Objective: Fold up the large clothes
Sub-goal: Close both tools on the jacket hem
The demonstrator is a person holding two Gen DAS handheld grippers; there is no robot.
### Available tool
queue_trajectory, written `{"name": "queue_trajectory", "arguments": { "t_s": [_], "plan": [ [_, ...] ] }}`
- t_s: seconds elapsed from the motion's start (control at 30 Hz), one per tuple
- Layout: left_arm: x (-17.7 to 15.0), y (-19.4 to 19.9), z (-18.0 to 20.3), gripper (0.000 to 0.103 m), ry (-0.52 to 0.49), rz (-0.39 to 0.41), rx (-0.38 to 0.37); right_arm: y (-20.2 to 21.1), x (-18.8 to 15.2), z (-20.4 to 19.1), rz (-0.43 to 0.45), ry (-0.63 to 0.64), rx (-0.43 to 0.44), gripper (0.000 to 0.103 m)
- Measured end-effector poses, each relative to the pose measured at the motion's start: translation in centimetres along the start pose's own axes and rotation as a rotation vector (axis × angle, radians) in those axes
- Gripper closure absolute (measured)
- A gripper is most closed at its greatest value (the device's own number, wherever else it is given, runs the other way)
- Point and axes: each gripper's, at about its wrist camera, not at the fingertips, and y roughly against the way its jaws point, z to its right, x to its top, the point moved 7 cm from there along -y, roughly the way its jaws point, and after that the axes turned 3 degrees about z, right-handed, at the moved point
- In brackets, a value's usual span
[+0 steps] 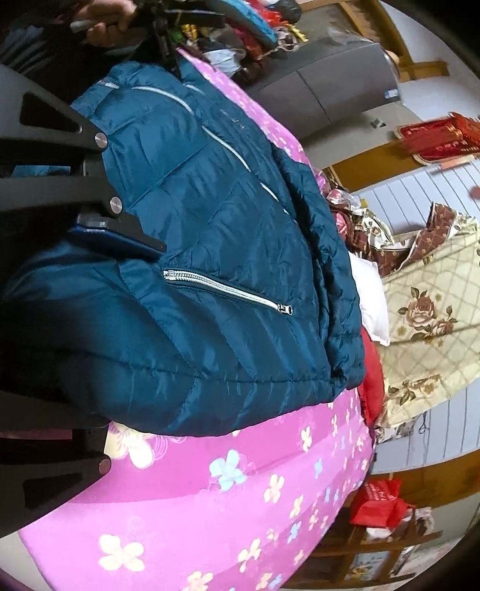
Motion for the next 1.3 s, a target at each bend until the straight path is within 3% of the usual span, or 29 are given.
{"name": "queue_trajectory", "arguments": {
  "t_s": [0.17, 1.0, 1.1, 1.23, 1.3],
  "plan": [
    [0.0, -0.1, -0.3, 0.021, 0.008, -0.007, 0.008, 0.0, -0.1, -0.1, 0.006, 0.011, -0.009, 0.054],
    [-0.4, 0.4, 0.2, 0.022, 0.003, -0.030, -0.003, 0.0, -0.1, -0.2, 0.000, 0.024, -0.018, 0.053],
    [-0.5, 0.5, 0.4, 0.030, -0.006, -0.029, -0.012, 0.0, 0.0, -0.3, -0.012, 0.038, -0.027, 0.056],
    [-0.4, 0.9, 0.8, 0.052, -0.025, -0.022, -0.019, 1.2, 0.5, -0.3, 0.031, 0.043, -0.038, 0.077],
    [-0.3, 1.1, 0.9, 0.061, -0.030, -0.022, -0.026, 1.8, 0.8, -0.5, 0.055, 0.039, -0.039, 0.081]
  ]
}}
